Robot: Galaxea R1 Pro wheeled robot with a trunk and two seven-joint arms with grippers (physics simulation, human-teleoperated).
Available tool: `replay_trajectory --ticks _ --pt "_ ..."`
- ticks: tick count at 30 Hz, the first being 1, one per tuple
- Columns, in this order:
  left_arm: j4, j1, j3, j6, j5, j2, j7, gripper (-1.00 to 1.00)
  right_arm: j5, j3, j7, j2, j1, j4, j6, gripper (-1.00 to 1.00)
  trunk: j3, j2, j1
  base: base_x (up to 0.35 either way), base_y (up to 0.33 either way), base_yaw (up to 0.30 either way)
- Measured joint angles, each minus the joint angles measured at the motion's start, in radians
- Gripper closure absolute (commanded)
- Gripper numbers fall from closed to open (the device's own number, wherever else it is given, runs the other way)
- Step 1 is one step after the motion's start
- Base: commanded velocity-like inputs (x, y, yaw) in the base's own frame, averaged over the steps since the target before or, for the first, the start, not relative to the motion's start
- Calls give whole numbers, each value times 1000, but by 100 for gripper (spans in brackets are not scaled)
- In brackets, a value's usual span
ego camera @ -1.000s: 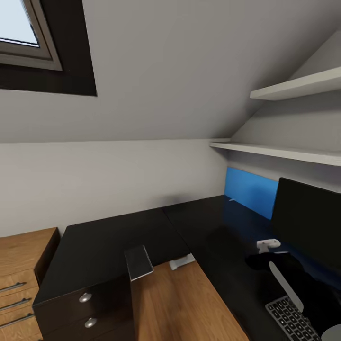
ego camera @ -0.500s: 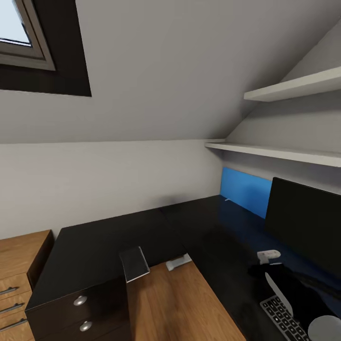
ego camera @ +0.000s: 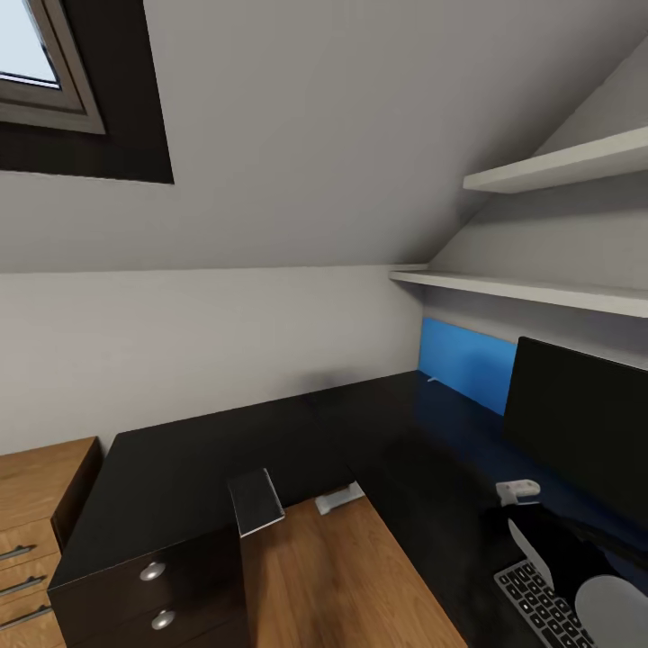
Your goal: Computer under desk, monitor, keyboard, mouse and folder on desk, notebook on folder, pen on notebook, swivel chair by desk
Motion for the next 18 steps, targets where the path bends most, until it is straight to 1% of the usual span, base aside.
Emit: replay_trajectory --ticks 1,4,5,8,9,10,12,15,16,18 --pt "-8 0 1 0 1 0 0 -100 0 0 0 0 -1 5 -2 100 0 0 0 0 0 0" --pt "-85 0 8 2 10 2 0 -100 1 0 2 0 -23 47 -21 100 0 0 0 0 0 0" --pt "-96 1 9 2 15 3 0 -100 1 0 3 0 -28 55 -24 100 0 0 0 0 0 0" --pt "-133 1 12 3 67 5 -1 -100 0 0 2 11 -44 83 -36 100 -9 -21 11 0 0 0" --pt "-138 1 12 3 76 5 -1 -100 0 0 2 14 -46 86 -37 100 -12 -28 15 0 0 0" --pt "-148 1 12 4 87 6 -1 -100 0 0 2 21 -47 89 -39 100 -16 -35 19 0 0 0" --pt "-154 1 12 4 95 6 -1 -100 1 0 2 28 -48 91 -40 100 -22 -49 27 0 0 0" --pt "-163 1 12 4 103 7 -1 -100 6 0 2 50 -49 93 -41 100 -31 -70 38 0 0 0" --pt "-165 1 12 4 105 7 -1 -100 14 0 2 61 -50 94 -42 100 -34 -77 42 0 0 0" --pt "-168 1 12 4 107 8 -1 -100 46 -1 1 80 -50 94 -42 100 -41 -91 50 0 0 0"
